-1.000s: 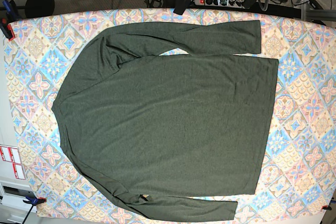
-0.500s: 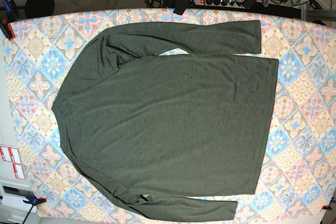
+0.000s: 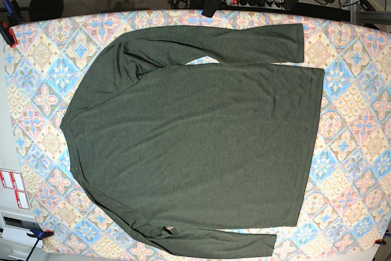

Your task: Fold the T-shirt properly

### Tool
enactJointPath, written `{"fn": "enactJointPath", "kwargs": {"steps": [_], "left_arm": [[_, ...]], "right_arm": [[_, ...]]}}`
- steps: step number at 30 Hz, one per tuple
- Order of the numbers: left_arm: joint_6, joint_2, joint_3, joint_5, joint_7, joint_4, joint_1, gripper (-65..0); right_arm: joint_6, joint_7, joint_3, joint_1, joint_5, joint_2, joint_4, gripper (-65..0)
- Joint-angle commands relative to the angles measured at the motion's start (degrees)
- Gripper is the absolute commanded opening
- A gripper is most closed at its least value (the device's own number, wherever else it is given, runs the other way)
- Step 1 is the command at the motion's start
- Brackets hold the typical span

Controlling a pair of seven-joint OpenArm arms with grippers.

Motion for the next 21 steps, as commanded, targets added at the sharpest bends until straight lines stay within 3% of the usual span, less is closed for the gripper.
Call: {"fn": "enactJointPath", "kwargs": {"steps": [1, 4, 11, 14, 21], "left_arm": [[0.1, -0.4, -0.1, 0.0, -0.4, 3.2, 2.8, -65.0], [0.1, -1.7, -0.1, 0.0, -0.4, 11.9, 8.5, -65.0], [0.1, -3.1, -0.5, -0.2, -0.4, 29.2, 18.4, -65.0], [0.1, -4.0, -0.6, -4.1, -0.4, 35.4, 21.1, -65.0], [0.3, -9.5, -0.6, -15.9, -0.3, 50.2, 25.2, -65.0]], "right_arm": [[-0.6, 0.7, 0.1, -2.1, 0.2, 1.5, 2.8, -65.0], [-0.7, 0.7, 0.9, -6.7, 0.3, 2.4, 10.0, -65.0], [-0.7, 0.7, 12.7, -14.8, 0.0, 2.5, 25.9, -65.0], [-0.7, 0.4, 14.6, -17.8, 0.0, 2.5, 33.0, -65.0], [-0.7, -6.5, 18.6, -22.4, 0.0, 2.2, 49.8, -65.0]]}}
